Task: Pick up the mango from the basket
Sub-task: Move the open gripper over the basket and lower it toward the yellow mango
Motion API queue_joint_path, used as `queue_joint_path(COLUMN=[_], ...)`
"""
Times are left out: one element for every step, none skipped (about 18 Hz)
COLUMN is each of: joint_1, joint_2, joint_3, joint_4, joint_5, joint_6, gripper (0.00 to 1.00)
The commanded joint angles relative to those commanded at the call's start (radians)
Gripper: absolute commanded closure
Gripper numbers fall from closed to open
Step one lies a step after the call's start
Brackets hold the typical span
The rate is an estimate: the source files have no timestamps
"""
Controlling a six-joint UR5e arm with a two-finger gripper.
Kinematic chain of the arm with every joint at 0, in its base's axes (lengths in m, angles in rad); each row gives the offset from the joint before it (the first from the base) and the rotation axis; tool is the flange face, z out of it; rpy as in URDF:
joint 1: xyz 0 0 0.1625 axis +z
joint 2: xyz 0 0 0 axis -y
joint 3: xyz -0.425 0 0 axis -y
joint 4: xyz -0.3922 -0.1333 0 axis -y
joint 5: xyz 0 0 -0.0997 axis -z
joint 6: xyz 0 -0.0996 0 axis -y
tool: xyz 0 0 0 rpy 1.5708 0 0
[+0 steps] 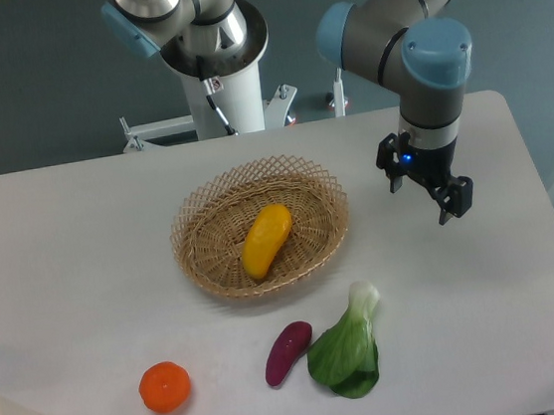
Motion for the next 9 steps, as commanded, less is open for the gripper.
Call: queue_joint_path(joint_1=[0.000, 0.000, -0.002, -0.005, -0.011, -0.023, -0.035, -0.047, -0.051], joint_2=[0.000, 0.000, 0.000, 0.000, 0.002, 0.003, 0.002, -0.002, -0.008], joint_3=[0.000, 0.000, -0.003, -0.006, -0.006, -0.005, -0.005, -0.005, -0.005], joint_4=[0.000, 0.000, 0.002, 0.003, 0.003, 0.003, 0.003, 0.003, 0.003], joint_5=[0.000, 0.000, -0.002, -0.005, -0.009, -0.011, -0.009, -0.006, -0.003], joint_6=[0.000, -0.005, -0.009, -0.018, -0.035, -0.058, -0.078, -0.099, -0.119], gripper=[0.00, 0.00, 0.00, 0.00, 0.00, 0.00, 0.00, 0.00, 0.00])
